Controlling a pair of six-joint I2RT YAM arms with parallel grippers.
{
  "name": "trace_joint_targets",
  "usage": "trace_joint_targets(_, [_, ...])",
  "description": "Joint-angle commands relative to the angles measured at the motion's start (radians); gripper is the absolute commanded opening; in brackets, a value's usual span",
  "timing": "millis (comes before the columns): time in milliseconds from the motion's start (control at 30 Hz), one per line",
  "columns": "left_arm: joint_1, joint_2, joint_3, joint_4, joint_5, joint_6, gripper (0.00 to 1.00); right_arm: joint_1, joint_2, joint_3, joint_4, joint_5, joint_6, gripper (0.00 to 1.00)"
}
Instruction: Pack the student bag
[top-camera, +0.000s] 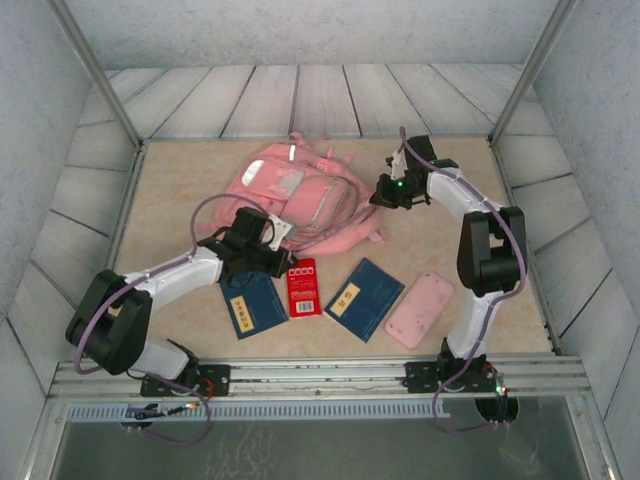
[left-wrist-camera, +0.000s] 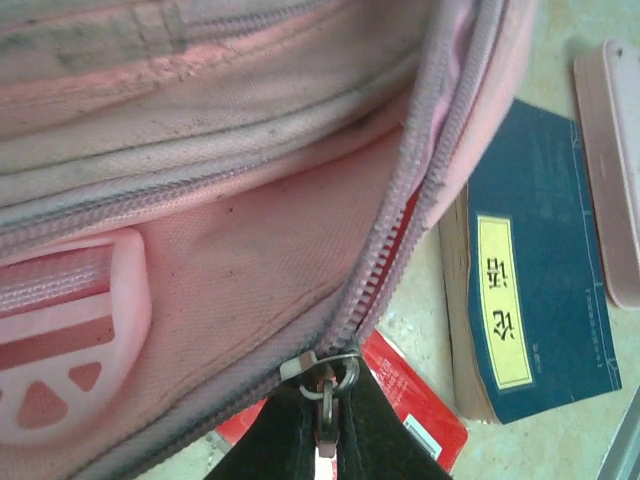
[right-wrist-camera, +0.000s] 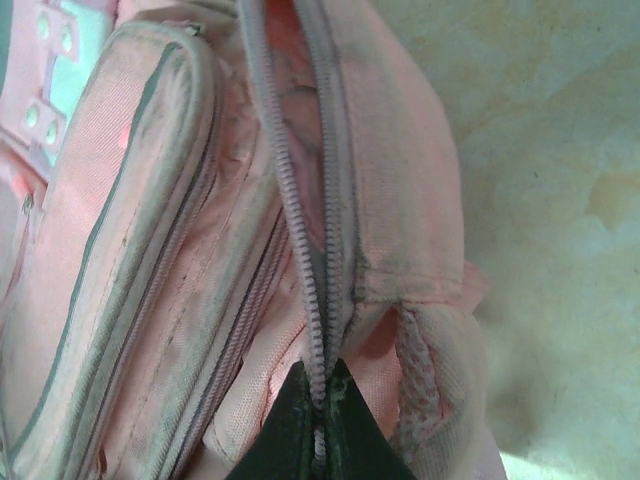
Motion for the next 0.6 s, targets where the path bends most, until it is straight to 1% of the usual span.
trace_joint_targets(0, [-0.017, 0.024, 0.018, -0.078, -0.107, -0.029, 0.00, -0.033, 0.036, 0.077, 0.045, 0.118, -0.007, 0.00])
trace_joint_targets(33, [-0.012, 0.019, 0.005, -0.061, -0.199, -0.073, 0.00, -0.034, 0.044, 0.091, 0.029, 0.143, -0.016, 0.00])
trace_joint_targets(67, [-0.002, 0.015, -0.011, -0.043, -0.248, -0.107, 0.00, -0.037, 0.048, 0.098, 0.024, 0.158, -0.024, 0.00])
trace_joint_targets(100, [0.014, 0.012, -0.023, -0.038, -0.274, -0.131, 0.00, -0.042, 0.049, 0.099, 0.024, 0.165, -0.027, 0.00])
trace_joint_targets(233, [0.074, 0.022, -0.040, -0.066, -0.328, -0.191, 0.00, -0.069, 0.045, 0.086, 0.026, 0.159, -0.039, 0.00])
trace_joint_targets(567, [0.093, 0.088, -0.018, -0.115, -0.409, -0.266, 0.00, -0.083, 0.041, 0.058, 0.042, 0.152, -0.055, 0.00])
